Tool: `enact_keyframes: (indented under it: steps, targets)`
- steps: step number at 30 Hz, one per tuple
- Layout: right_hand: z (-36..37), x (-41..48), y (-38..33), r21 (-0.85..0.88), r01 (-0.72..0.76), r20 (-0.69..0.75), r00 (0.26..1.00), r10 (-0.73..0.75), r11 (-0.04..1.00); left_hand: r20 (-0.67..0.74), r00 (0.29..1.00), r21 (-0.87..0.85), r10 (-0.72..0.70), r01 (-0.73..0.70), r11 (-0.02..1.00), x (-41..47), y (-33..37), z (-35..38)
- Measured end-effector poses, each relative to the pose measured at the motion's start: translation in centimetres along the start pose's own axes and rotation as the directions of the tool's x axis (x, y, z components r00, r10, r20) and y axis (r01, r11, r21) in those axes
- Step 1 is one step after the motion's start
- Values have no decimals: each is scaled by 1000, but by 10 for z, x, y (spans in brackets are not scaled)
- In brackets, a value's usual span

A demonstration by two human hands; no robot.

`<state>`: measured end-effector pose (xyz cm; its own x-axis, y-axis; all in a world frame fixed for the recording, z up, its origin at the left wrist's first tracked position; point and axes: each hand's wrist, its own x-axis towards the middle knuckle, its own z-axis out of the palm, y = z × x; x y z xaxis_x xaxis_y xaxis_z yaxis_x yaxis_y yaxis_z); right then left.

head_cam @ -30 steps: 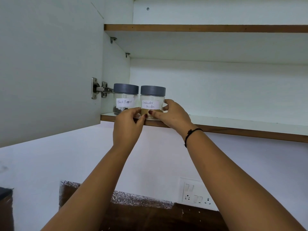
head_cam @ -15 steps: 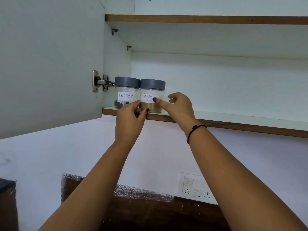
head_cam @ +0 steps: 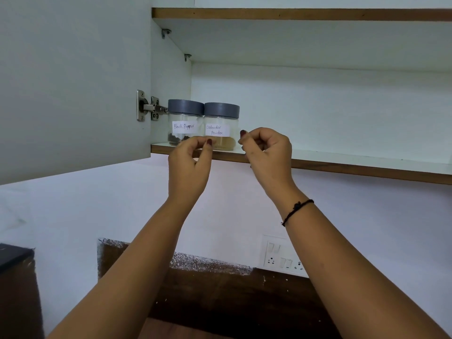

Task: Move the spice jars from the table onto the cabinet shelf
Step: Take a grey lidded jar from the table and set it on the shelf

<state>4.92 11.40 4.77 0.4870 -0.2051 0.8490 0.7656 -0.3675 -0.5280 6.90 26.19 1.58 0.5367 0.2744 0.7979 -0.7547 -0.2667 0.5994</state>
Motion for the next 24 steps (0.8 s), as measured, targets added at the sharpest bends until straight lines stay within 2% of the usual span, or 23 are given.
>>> enact_keyframes:
  steps: [6, 16, 24]
  targets:
    - [-20, -46, -23, 45, 7, 101, 995, -12, 999, 85, 996, -179, 12, 3, 984, -38, 28, -8]
    - [-65, -135, -20, 37, -141, 151, 979, 134, 989, 215, 968, -155, -130, 166, 974, -127, 31, -6]
    - [-98, -186, -19, 49, -225, 136, 967, 217, 973, 293, 923, -176, -248, 307, 935, -186, 35, -2]
